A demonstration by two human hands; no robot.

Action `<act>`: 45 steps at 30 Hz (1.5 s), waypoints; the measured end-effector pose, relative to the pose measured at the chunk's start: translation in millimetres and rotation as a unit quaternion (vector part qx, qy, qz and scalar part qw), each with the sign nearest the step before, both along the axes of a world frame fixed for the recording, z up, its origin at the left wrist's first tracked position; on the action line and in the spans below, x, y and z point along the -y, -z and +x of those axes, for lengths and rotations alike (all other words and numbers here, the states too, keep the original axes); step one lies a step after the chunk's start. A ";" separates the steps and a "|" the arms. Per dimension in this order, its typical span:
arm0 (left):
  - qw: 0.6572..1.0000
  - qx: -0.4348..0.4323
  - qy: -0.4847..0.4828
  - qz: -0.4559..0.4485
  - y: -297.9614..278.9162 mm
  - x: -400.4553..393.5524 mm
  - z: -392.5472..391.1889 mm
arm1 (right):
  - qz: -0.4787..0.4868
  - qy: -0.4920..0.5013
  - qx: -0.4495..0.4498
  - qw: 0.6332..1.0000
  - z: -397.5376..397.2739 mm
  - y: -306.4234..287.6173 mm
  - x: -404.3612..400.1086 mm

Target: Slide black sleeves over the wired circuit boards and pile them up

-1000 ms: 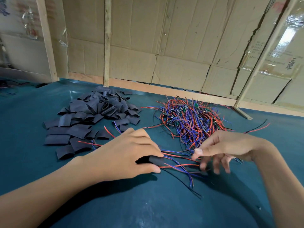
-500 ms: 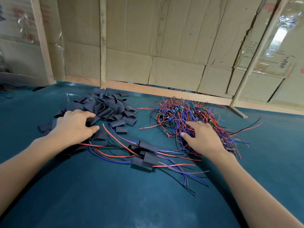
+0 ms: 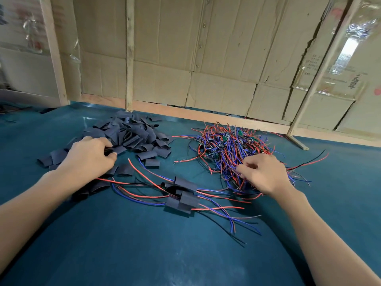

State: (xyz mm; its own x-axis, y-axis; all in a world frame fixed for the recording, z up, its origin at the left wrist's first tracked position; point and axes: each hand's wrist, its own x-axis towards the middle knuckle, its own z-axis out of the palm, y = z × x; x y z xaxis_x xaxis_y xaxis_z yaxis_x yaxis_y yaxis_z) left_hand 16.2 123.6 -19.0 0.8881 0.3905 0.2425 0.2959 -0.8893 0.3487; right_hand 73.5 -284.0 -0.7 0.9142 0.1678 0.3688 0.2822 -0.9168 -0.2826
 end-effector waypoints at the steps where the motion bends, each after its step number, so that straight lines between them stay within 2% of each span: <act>1: 1.000 0.006 0.001 -0.007 -0.8 1.6 -1.2 | 0.017 -0.007 0.007 1.000 -1.4 -0.5 -0.6; 4: 1.000 -0.002 0.004 -0.009 -2.5 2.7 -1.2 | 0.039 -0.010 0.031 0.999 -3.2 1.3 -9.0; 8: 1.000 -0.002 -0.011 -0.013 -3.2 4.4 -2.0 | -0.044 0.013 0.005 0.999 3.5 10.6 -15.5; 11: 0.999 0.033 -0.019 -0.002 -4.8 5.8 -2.9 | -0.003 -0.047 0.019 0.999 3.8 6.4 -3.5; 15: 0.995 0.098 0.012 -0.009 -10.5 7.8 -3.4 | 0.050 -0.188 0.006 0.981 -5.8 -8.4 1.0; 18: 0.989 0.144 0.024 -0.004 -12.6 11.9 -6.1 | 0.137 -0.229 0.000 0.964 -10.1 -14.7 0.6; 21: 0.981 0.188 0.039 -0.011 -14.0 14.0 -10.6 | 0.177 -0.147 0.071 0.971 -10.8 -10.6 -9.8; 23: 0.975 0.215 0.056 -0.028 -16.4 15.1 -14.1 | 0.123 -0.068 0.088 0.986 -10.5 -6.2 -24.0; 24: 0.972 0.224 0.062 -0.036 -17.9 16.4 -16.2 | 0.086 -0.049 0.067 0.993 -9.0 -1.4 -30.0; 27: 0.963 0.252 0.080 -0.045 -22.7 20.6 -21.8 | -0.006 -0.042 0.028 0.999 -5.6 13.4 -37.0; 31: 0.959 0.265 0.093 -0.028 -27.2 25.2 -27.2 | 0.047 -0.018 0.141 0.989 2.1 7.8 -25.7; 35: 0.961 0.258 0.102 -0.005 -27.5 29.7 -27.8 | -0.071 0.002 0.061 0.996 10.3 12.6 -19.3; 37: 0.960 0.257 0.108 0.004 -27.4 31.9 -27.5 | -0.055 0.013 0.047 0.997 10.6 15.3 -19.1; 40: 0.962 0.255 0.097 0.007 -27.2 33.1 -29.1 | 0.040 0.019 0.071 0.996 7.1 7.5 -21.7; 45: 0.952 0.271 0.134 -0.046 -26.8 34.9 -31.2 | 0.081 0.027 0.172 0.981 0.0 -4.9 -13.9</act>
